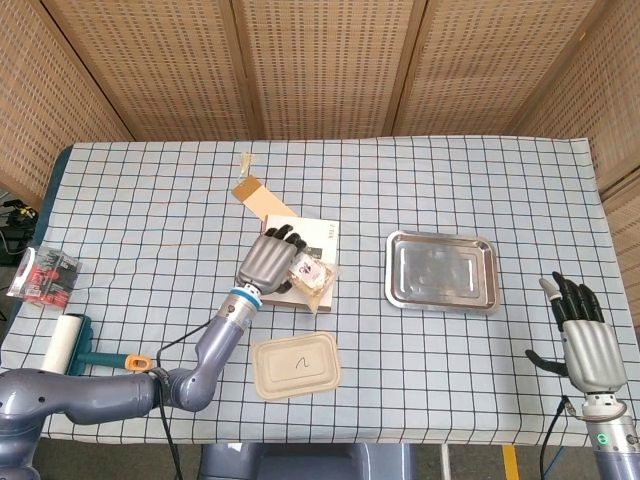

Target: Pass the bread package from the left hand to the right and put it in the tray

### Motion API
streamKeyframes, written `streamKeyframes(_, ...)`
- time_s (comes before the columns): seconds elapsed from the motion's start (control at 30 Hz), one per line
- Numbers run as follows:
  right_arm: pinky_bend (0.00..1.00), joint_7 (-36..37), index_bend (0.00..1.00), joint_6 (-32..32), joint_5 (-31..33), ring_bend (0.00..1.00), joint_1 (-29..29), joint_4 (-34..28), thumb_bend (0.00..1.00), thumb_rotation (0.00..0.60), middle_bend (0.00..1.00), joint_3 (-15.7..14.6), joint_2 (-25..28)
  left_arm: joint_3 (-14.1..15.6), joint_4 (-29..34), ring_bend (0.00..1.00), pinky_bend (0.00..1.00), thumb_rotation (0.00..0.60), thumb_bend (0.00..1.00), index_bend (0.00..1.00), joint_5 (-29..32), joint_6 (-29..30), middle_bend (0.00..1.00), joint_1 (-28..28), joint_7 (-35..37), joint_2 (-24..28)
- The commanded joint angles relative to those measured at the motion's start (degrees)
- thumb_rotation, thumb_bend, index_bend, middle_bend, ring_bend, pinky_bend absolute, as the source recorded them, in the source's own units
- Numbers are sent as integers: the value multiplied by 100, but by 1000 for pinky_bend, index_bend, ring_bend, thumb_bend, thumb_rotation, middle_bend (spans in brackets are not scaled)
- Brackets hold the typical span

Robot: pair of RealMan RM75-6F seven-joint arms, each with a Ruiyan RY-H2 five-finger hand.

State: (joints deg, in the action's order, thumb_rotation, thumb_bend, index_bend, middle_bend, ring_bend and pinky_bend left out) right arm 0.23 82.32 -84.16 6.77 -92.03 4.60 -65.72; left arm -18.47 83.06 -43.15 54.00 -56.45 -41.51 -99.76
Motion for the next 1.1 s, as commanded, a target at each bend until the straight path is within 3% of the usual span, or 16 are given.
streamKeyframes(0.03, 0, -20, 0, -5, 5, 0, 0, -2, 94, 600, 0, -3, -4, 80, 6, 0, 0, 600, 46, 0, 132, -165, 0, -58, 136, 21)
streamKeyframes(0.27, 0, -128, 0, -38, -18, 0, 10, -12, 95, 600, 0, -36, -29, 166, 486, 0, 0, 600, 0, 0, -421, 84, 0, 242, 715, 536)
streamKeyframes(0.47, 0, -198, 0, -94, 6, 0, 28, -2, 95, 600, 0, -47, -58, 346, 1259, 0, 0, 600, 0, 0, -1179, 633, 0, 775, 1164, 1396)
streamKeyframes(0.63, 0, -306, 0, -172, 96, 0, 53, -3, 95, 600, 0, -35, -95, 862, 1997, 0, 0, 600, 0, 0, -1750, 1492, 0, 1405, 697, 2358)
streamKeyframes(0.83, 0, -399, 0, -336, 216, 0, 114, 61, 95, 600, 0, -26, -167, 1493, 2738, 0, 0, 600, 0, 0, -2307, 2392, 0, 2411, 958, 3436)
streamKeyframes(0.93, 0, -426, 0, -380, 237, 0, 143, 91, 95, 600, 0, -19, -206, 1787, 2815, 0, 0, 600, 0, 0, -2577, 2690, 0, 2797, 1038, 3707)
streamKeyframes(1.1, 0, -501, 0, -432, 180, 0, 220, 102, 95, 600, 0, -15, -294, 2245, 2544, 0, 0, 600, 0, 0, -3036, 3040, 0, 3507, 1860, 3936)
